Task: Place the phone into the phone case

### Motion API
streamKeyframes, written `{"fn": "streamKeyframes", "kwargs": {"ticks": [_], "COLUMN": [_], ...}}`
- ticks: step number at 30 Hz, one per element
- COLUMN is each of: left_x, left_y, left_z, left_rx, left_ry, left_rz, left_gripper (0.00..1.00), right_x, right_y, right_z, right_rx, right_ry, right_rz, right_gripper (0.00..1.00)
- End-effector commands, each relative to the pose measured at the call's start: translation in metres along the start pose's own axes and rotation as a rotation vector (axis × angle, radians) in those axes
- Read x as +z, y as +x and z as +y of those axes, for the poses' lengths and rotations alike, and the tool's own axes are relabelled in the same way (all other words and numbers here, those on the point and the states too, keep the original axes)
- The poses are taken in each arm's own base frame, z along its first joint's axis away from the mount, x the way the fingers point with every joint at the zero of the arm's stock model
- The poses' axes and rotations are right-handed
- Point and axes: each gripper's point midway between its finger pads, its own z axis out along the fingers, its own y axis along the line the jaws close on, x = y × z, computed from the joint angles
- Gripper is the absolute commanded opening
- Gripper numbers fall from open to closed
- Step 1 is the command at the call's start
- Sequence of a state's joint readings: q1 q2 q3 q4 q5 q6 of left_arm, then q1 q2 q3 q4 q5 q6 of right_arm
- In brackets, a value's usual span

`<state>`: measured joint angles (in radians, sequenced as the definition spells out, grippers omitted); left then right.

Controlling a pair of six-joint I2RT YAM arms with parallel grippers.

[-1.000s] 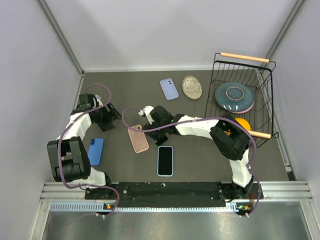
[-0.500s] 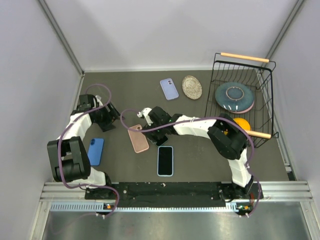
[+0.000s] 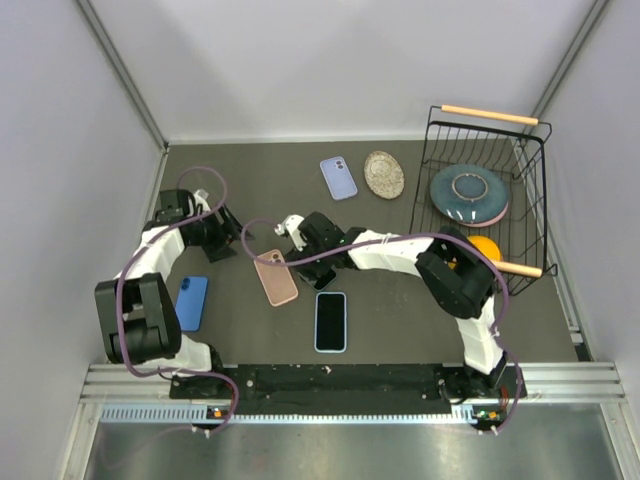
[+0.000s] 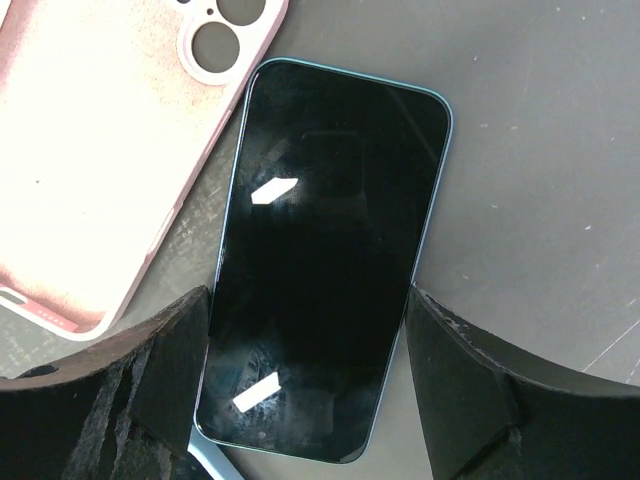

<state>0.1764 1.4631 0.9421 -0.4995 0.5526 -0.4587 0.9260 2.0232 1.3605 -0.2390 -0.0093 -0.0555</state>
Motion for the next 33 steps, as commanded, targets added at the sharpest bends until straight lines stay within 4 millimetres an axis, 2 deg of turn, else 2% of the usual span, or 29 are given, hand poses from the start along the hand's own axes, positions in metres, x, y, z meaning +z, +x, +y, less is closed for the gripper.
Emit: {"fn": "streamKeyframes", "kwargs": {"ticks": [1,6,8,13,14,15,16,23,33], "left_x": [0.008,0.021,0.025,0.041,0.048,0.054,0.057,0.086,0.100], "left_y": [0.003,0.005,0.007,0.015,0.013,0.020,0.019,0.029,0.047], "left_z": [-0.020,-0.028,-0.038,-0.060,-0.056,-0.062,-0.069,-0.067,-0.072], "left_rx": [0.085,0.111,0.144,0.223,0.212,0.229,0.237,0.227,0.198], "left_ry": [0.103,0.139,0.159,0.164,0.151,0.152,0.158,0.120,0.125], "left_rz": [0.048,0.112,0.128,0.185,0.198,0.224,0.229,0.298,0.369], "left_gripper": [0.75,0.74,0.74,0.76,0.76,0.76,0.76,0.75,0.75], "right_x": [-0.007,-0.024,-0.027,-0.030,-0.030,-0.029,-0.030,-0.035,-0.046], "right_y": [-0.004,-0.024,-0.029,-0.032,-0.033,-0.032,-0.033,-0.034,-0.043], "right_z": [-0.020,-0.026,-0.031,-0.032,-0.030,-0.030,-0.031,-0.025,-0.026], "right_rx": [-0.031,-0.012,-0.014,-0.014,-0.012,-0.010,-0.006,0.003,0.002], "right_ry": [-0.002,-0.091,-0.097,-0.114,-0.121,-0.124,-0.124,-0.139,-0.132], "right_rz": [-0.045,-0.162,-0.189,-0.208,-0.213,-0.219,-0.226,-0.286,-0.350], "right_gripper": [0.50,0.48,0.47,0.47,0.47,0.46,0.46,0.46,0.45]}}
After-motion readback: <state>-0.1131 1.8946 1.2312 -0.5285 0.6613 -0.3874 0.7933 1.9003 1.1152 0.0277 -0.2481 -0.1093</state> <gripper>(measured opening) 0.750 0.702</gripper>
